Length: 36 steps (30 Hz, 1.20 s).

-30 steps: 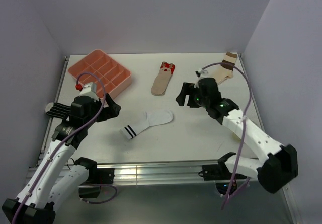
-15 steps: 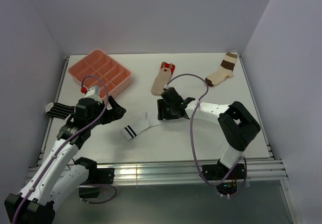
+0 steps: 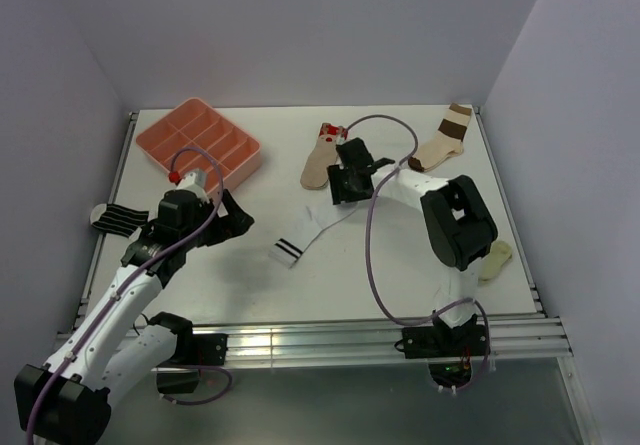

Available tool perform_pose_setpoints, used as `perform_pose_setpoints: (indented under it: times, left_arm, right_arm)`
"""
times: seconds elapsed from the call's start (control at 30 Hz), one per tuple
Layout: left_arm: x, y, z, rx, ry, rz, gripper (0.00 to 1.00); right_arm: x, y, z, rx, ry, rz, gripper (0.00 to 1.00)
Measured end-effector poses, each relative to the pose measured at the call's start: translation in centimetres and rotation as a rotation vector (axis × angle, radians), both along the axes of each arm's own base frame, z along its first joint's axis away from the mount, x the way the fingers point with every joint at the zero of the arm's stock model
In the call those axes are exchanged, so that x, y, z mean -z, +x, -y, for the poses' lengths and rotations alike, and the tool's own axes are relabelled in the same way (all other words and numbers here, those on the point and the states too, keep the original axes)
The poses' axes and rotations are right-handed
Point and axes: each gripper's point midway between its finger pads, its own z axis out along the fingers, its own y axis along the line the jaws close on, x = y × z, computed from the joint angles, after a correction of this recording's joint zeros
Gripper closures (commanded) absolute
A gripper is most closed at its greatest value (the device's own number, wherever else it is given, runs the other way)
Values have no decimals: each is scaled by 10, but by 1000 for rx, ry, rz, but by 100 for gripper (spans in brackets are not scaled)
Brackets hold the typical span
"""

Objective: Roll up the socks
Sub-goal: Adjust the sock at the center of the board, then roll the sock at the center of the board.

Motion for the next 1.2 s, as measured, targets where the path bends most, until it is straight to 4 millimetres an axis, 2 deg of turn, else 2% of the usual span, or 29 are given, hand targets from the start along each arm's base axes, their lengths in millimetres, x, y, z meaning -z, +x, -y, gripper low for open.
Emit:
perform_pose_setpoints:
  times: [0.13, 0.2, 0.3, 0.4, 0.47, 0.57, 0.63, 0.77, 0.97, 1.2]
  left_arm:
    - [2, 2, 2, 8, 2, -5, 1]
    - [1, 4, 2, 11, 7, -2, 1]
    - [-3, 6, 2, 10, 9, 9, 1]
    - [-6, 8, 2, 5, 9, 20, 1]
    - [-8, 8, 2, 4, 6, 25, 1]
    - [-11, 7, 2, 2, 0, 34, 1]
    - [-13, 7, 1, -3, -4, 42, 1]
    - [-20, 6, -2, -20, -9, 66, 1]
    - [-25, 3, -5, -37, -19, 83, 1]
    - [-17, -4, -9, -55, -21, 70, 1]
  right_arm:
    - [-16, 34, 30, 33, -15, 46, 34]
    - [-27, 37, 32, 24, -9, 72, 34]
    - [-49, 25, 16, -40, 20, 125, 34]
    - [-67, -4, -16, -149, 49, 170, 36]
    - [-72, -26, -39, -232, 66, 190, 36]
    - [-62, -63, -66, -354, 67, 176, 36]
    - [-49, -85, -74, -420, 43, 154, 35]
    - [-34, -115, -85, -517, -2, 138, 35]
    - [-32, -139, -105, -620, -42, 173, 35]
    - [-3, -149, -106, -659, -133, 148, 38]
